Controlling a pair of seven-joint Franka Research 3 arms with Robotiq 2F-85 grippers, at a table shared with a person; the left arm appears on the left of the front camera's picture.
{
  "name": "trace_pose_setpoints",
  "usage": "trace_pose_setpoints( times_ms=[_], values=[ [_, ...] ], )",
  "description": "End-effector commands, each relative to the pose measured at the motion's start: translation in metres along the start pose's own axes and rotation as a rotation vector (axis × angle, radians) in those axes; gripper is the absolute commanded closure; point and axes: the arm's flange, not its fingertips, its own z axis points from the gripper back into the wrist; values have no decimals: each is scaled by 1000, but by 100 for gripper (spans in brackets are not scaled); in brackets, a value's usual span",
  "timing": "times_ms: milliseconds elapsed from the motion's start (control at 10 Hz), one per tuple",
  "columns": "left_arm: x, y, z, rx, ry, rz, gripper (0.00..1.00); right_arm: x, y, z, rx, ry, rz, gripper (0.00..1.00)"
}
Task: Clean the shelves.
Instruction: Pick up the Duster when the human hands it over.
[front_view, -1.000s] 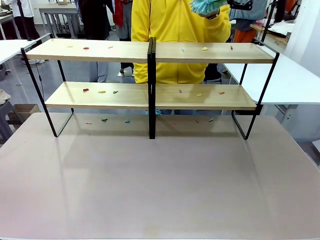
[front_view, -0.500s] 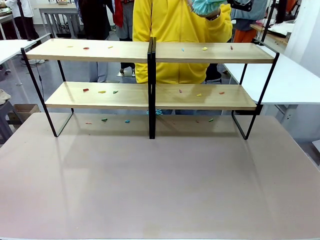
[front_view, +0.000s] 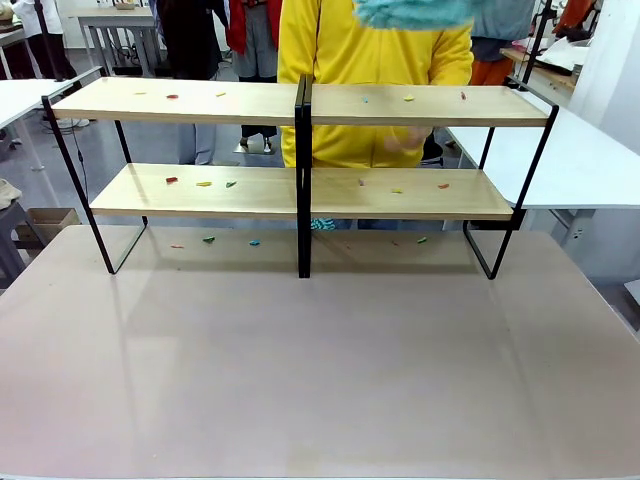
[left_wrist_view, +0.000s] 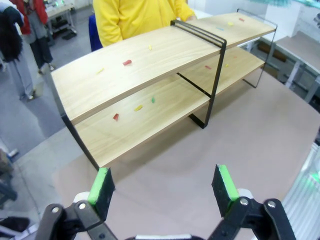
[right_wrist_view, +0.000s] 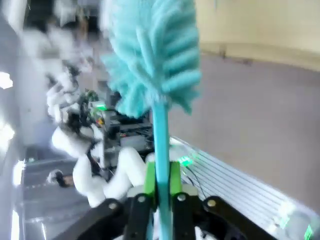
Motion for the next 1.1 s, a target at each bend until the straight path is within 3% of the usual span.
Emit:
trace_pose_setpoints(
  times_ms=[0, 100, 300, 400, 500, 600, 1000],
  values=[
    [-1, 1, -1, -3, 1, -5, 0, -83, -44, 83, -69, 37, 421, 100],
    [-1, 1, -1, -3, 1, -5, 0, -110, -64, 115, -61, -55, 434, 100],
    [-1, 1, -1, -3, 1, -5, 0, -154, -108, 170, 60, -55, 558, 100],
    [-1, 1, -1, -3, 1, -5, 0, -164, -128, 184, 59, -57, 574, 100],
    [-1, 1, -1, -3, 1, -5, 0, -162, -141, 182, 92, -170, 510, 98],
    [-1, 1, -1, -3, 1, -5, 0, -180, -115, 185, -22, -74, 537, 98],
    [-1, 1, -1, -3, 1, -5, 0, -180, -115, 185, -22, -74, 537, 98]
  ],
)
